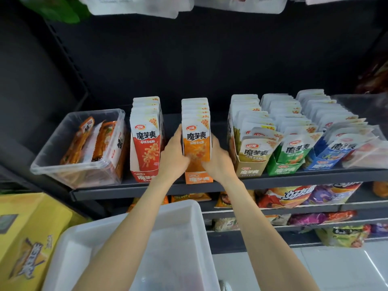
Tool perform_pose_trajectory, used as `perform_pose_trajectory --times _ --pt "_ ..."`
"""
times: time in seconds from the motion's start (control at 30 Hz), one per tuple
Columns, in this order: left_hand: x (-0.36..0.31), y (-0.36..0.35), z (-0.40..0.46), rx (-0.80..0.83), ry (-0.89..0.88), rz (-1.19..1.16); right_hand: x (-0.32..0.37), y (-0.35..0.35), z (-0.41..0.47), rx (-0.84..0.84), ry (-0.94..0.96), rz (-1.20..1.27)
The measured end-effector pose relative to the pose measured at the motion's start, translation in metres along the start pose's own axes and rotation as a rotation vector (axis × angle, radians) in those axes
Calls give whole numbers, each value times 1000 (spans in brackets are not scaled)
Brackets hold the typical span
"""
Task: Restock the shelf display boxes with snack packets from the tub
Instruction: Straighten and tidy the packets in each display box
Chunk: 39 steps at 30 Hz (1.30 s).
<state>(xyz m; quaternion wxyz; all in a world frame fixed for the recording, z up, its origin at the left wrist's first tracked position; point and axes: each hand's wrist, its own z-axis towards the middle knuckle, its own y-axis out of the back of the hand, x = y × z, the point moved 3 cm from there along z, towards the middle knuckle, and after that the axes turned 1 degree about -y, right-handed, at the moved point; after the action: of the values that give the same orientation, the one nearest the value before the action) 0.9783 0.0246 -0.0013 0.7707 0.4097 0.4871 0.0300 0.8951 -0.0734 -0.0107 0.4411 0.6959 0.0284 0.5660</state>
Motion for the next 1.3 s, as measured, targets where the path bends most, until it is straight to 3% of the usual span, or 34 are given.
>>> perform_pose_trajectory --times 0.2,0.33,0.53,0.73,0.83,0.97,1.3 --pt "-14 10 15 -102 54 477 16 14 7 -91 -69 -626" --pt "-19 11 12 -135 41 540 20 12 9 -128 -107 -689" --pt "-12 9 13 -169 25 530 16 9 7 -173 -100 -583" --pt "-10 11 8 -207 0 333 9 12 8 -146 -32 -41" --pt "-17 6 7 -127 -36 60 9 14 9 -149 -7 -10" --pt "-25 -6 14 10 41 -332 12 10 9 -119 47 69" --pt "-28 -2 23 24 188 -616 27 21 28 -84 41 252"
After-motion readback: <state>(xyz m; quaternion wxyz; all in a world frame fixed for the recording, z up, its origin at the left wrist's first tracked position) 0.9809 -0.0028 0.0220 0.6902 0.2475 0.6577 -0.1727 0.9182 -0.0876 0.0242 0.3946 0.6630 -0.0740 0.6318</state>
